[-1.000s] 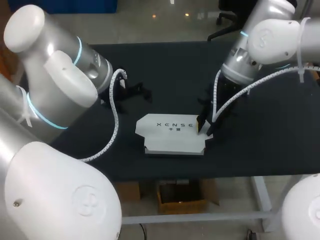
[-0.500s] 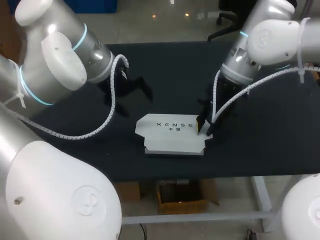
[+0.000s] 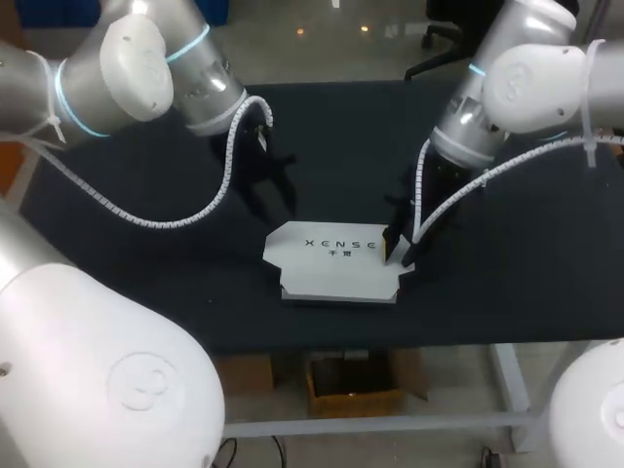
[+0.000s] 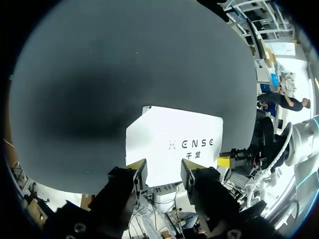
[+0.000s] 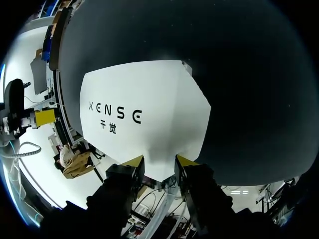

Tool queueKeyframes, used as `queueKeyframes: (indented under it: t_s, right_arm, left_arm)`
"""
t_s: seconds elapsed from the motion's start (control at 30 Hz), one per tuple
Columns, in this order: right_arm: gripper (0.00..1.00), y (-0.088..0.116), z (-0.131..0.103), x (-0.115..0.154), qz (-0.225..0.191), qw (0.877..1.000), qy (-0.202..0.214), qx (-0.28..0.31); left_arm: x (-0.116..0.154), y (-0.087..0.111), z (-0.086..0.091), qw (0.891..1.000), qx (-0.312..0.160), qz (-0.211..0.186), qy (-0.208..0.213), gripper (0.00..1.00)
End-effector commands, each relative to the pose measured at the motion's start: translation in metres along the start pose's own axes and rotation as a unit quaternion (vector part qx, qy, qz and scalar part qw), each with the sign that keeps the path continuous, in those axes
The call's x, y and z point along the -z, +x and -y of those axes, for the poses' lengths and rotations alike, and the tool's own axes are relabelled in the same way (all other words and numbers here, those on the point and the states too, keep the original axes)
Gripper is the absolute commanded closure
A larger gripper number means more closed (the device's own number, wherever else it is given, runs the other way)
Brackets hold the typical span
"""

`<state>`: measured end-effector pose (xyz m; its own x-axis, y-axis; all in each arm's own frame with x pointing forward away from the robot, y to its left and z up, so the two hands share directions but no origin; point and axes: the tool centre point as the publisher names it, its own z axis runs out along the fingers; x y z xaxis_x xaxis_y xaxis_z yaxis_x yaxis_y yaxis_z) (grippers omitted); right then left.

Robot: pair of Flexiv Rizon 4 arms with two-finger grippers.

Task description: Assemble the packaging by folding the flat box into shape, placing the metal phone stand inside, and closing the box properly

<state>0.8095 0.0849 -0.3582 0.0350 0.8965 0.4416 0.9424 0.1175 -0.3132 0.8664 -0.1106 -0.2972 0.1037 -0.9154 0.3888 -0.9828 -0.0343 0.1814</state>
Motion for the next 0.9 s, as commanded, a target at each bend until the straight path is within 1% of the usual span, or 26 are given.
queueKeyframes:
  t_s: [0.03, 0.2, 0.4, 0.53, 0.7, 0.9]
  right_arm:
    - [0.63, -0.001, 0.002, 0.0, 0.0, 1.0, -0.003, -0.001]
    - [0.63, -0.002, 0.0, 0.001, 0.0, 1.0, -0.004, 0.0]
    - [0.63, -0.003, -0.001, 0.003, 0.001, 1.0, -0.007, 0.002]
    - [0.63, -0.004, -0.002, 0.003, -0.001, 1.0, -0.007, 0.003]
    - [0.63, -0.005, -0.002, 0.001, -0.005, 1.0, -0.009, 0.004]
    - [0.62, -0.006, -0.001, 0.002, -0.01, 1.0, -0.017, 0.005]
  left_arm:
    - [-0.01, 0.003, 0.009, 0.989, 0.011, 0.073, -0.13, 0.6]
    - [-0.02, -0.003, 0.002, 0.988, 0.021, 0.081, -0.13, 0.61]
    - [-0.031, -0.011, -0.008, 0.988, 0.033, 0.089, -0.122, 0.58]
    - [-0.037, -0.016, -0.013, 0.99, 0.024, 0.085, -0.111, 0.57]
    - [-0.044, -0.018, -0.018, 0.993, 0.011, 0.074, -0.095, 0.6]
    - [-0.047, -0.019, -0.024, 0.995, -0.003, 0.062, -0.074, 0.6]
